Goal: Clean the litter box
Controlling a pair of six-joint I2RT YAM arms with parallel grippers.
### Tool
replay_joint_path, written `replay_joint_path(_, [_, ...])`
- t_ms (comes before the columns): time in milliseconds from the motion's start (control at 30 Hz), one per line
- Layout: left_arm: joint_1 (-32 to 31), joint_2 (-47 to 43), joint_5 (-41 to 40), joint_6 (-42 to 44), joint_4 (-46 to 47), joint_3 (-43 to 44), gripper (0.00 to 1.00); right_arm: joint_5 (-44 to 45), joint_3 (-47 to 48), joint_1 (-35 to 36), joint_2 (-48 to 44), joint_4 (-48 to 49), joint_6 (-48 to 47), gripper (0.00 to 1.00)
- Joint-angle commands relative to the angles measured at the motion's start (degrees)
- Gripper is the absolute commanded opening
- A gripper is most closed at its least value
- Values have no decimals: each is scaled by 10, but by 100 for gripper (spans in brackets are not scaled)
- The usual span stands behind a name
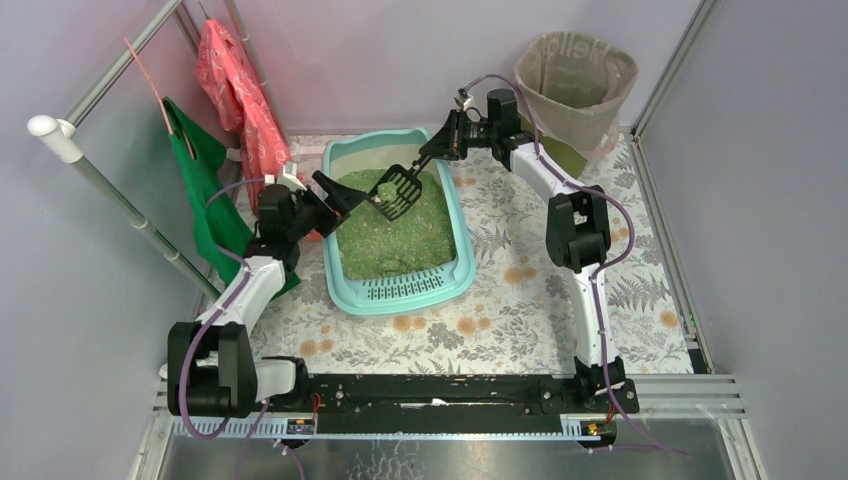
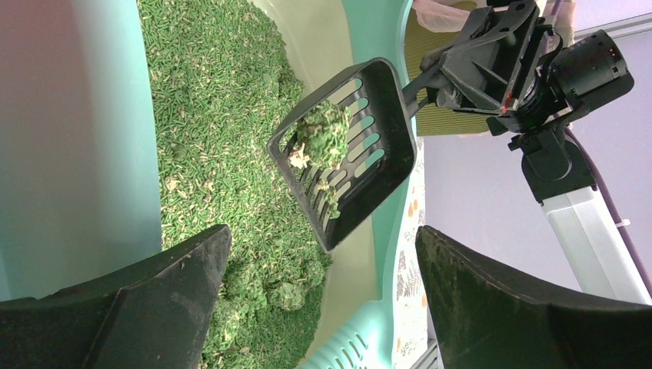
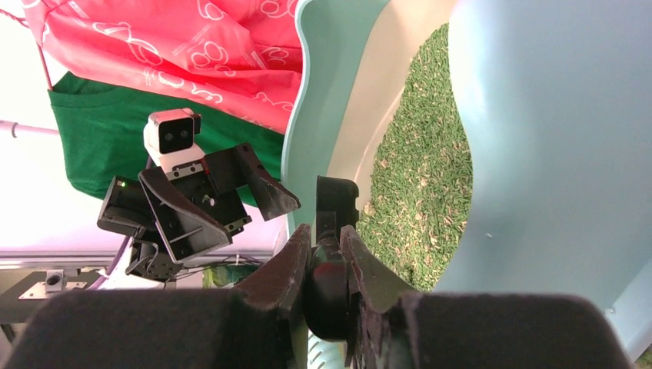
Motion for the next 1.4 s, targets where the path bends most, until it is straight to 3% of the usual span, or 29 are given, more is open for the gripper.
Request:
replay_joint_path(0, [5, 2, 8, -2, 31, -6, 98, -20, 38, 4, -24, -26, -25, 0])
replay_joint_path(100, [5, 4, 11, -3, 32, -5, 98, 2, -10, -4, -47, 47, 13, 0])
replay_joint_path(167, [5, 2, 7, -2, 33, -6, 99, -30, 39, 4, -25, -18, -15, 0])
replay_joint_path(267, [6, 5, 11, -2, 33, -4, 98, 10, -34, -8, -59, 83, 35, 0])
replay_joint_path(367, [5, 7, 6, -4, 35, -7, 99, -46, 58, 19, -13, -26, -18, 0])
replay_joint_path(433, [5, 10, 14, -6, 36, -3, 98, -11, -14, 11, -42, 68, 34, 0])
replay_joint_path(467, [5, 9, 16, -7, 38, -4, 98, -24, 2, 18, -33, 60, 24, 0])
replay_joint_path(533, [5, 5, 10, -6, 37, -7, 98, -41, 97, 40, 5, -84, -52, 0])
replay_joint_path(567, [5, 6, 10, -5, 36, -7, 98, -26, 87, 39, -3, -92, -56, 0])
replay_joint_path(633, [5, 6, 18, -6, 35, -4, 98, -3, -12, 21, -43, 65, 15, 0])
replay_joint_path(733, [5, 2, 9, -3, 35, -8, 98, -40, 68, 28, -7, -68, -44, 0])
replay_joint_path(833, [4, 9, 19, -8, 38, -5, 98, -4, -34, 12, -56, 67, 18, 0])
replay_joint_path(900, [5, 9, 15, -10, 44, -9, 99, -39, 45, 21, -22, -45, -40, 0])
replay_joint_path(933, [5, 10, 14, -9, 42, -7, 98, -25, 26, 12, -31, -45, -34, 0])
replay_joint_path(1000, [5, 12, 21, -10, 42, -5, 98, -9, -43, -2, -52, 90, 39, 0])
replay_joint_path(1067, [5, 9, 15, -9, 42, -7, 98, -53, -4, 6, -30, 53, 24, 0])
replay_joint_path(1167, [4, 10, 18, -7, 37, -4, 98, -18, -59, -11, -59, 125, 50, 0])
replay_joint_path(1267, [4, 13, 12, -8, 41, -6, 98, -29, 42, 13, -24, -72, -63, 0])
replay_joint_path(1367, [5, 15, 24, -14, 47, -5, 98, -32, -55, 1, -49, 108, 45, 0])
